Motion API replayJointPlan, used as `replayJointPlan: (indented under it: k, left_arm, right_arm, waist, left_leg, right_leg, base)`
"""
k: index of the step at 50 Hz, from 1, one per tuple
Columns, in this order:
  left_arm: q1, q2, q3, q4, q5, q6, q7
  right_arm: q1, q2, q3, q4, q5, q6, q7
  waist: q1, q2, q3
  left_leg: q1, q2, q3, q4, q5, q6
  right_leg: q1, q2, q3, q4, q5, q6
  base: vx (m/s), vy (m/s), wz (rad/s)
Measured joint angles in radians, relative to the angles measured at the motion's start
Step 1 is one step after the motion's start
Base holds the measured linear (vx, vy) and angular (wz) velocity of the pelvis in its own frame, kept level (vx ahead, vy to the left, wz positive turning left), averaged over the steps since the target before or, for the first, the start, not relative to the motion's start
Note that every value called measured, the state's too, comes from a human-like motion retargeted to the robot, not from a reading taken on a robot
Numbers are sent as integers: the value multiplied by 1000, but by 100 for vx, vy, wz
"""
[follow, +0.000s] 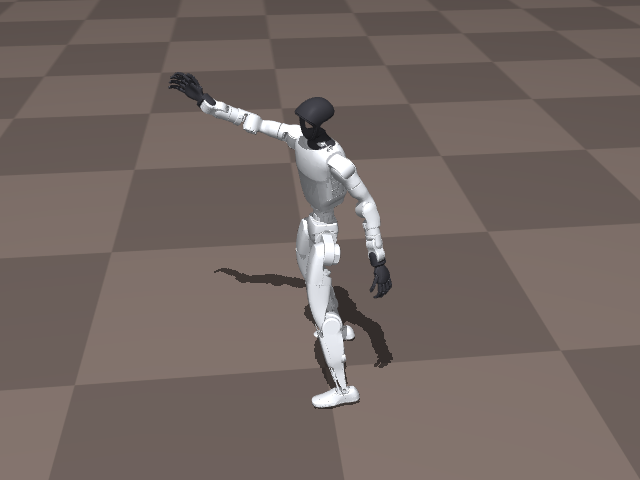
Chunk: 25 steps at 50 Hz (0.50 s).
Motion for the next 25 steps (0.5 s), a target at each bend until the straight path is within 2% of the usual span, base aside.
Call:
replayJointPlan:
  k: [3,6,8,11,14,17,20,25]
  left_arm:
    - [-4,-52,3,-2,-6,0,47]
    - [-25,-113,-27,-25,-17,4,104]
    - [-39,-153,-35,-49,-5,-2,107]
    - [-92,-192,-66,-93,-40,11,118]
    - [-129,-177,-76,-161,-37,-11,101]
    - [-156,-130,-78,-240,-41,-47,83]
    - [-170,-73,-62,-311,-72,-84,65]
    - [-184,31,-35,-381,-172,-129,75]
  right_arm:
    - [37,-95,80,-175,-106,-22,-19]
    - [117,-179,79,-424,-264,-32,-61]
    - [209,-218,10,-592,-385,-36,-64]
    - [431,-241,-164,-820,-515,-15,-58]
    - [831,-211,-493,-982,-676,-2,18]
    - [1191,-158,-739,-1016,-862,21,76]
    - [1445,-83,-871,-921,-972,65,85]
    - [1742,105,-1091,-649,-919,143,18]
  waist:
    - [-96,30,-54]
    - [-188,84,-92]
    - [-250,121,-110]
    - [-347,198,-92]
    - [-459,238,-46]
    - [-569,262,23]
    - [-666,269,106]
    - [-766,236,264]
  left_leg:
    - [24,8,31,-23,-1,3]
    - [51,17,85,-35,-8,9]
    - [52,19,139,-2,-47,33]
    - [98,32,214,-19,-34,22]
    - [123,35,303,2,-51,27]
    - [132,31,396,28,-65,29]
    - [123,19,492,60,-77,31]
    - [58,-9,636,164,-116,38]
  right_leg:
    - [4,8,24,-29,7,5]
    - [-1,18,73,-57,16,10]
    - [-33,14,115,-31,4,21]
    - [-32,36,198,-89,35,12]
    - [-63,44,287,-97,51,15]
    - [-111,48,381,-103,76,22]
    - [-169,48,477,-122,114,29]
    - [-264,26,631,-201,205,30]
  base:
    - [8,0,-45]
    - [6,3,-84]
    - [4,6,-115]
    - [-1,6,-140]
    - [-5,11,-151]
    - [-12,15,-159]
    - [-18,20,-162]
    - [-25,25,-147]
